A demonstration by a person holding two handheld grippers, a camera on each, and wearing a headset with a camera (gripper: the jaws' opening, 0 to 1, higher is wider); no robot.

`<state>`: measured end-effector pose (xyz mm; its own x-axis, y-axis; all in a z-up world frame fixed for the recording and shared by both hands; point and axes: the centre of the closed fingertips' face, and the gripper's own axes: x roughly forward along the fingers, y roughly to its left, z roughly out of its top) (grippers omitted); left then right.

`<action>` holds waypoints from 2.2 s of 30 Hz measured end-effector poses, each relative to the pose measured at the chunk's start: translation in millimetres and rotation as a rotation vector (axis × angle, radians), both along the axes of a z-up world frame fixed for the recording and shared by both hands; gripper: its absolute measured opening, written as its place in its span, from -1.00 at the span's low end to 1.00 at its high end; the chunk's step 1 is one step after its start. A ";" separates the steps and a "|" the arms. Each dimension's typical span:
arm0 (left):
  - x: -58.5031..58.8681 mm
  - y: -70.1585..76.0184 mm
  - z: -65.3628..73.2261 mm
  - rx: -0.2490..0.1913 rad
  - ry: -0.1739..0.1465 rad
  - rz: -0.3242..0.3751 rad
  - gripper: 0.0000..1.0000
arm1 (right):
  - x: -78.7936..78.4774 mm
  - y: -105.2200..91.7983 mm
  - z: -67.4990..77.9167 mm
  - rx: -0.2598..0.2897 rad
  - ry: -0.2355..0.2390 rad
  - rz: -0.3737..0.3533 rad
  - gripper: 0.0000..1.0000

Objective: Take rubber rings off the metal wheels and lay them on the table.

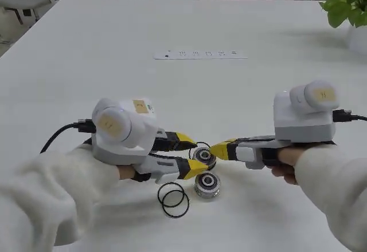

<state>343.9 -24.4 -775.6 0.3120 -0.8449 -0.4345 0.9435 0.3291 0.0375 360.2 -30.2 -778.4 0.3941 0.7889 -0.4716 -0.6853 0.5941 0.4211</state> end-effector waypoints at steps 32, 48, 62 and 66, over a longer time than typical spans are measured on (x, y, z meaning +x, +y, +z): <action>-7.3 14.4 39.7 -0.035 -0.001 -0.011 0.75 | 6.8 -0.1 23.3 0.073 -0.020 -0.031 -1.00; -14.0 29.9 54.4 -0.061 -0.004 0.010 0.90 | 4.6 6.0 33.8 0.105 -0.025 -0.021 -1.00; -17.9 46.9 62.5 -0.072 -0.021 0.045 0.92 | -4.3 18.8 44.6 0.133 -0.028 0.017 -1.00; -20.7 53.8 63.1 -0.079 -0.022 0.061 0.92 | -7.3 22.2 44.6 0.134 -0.025 0.030 -1.00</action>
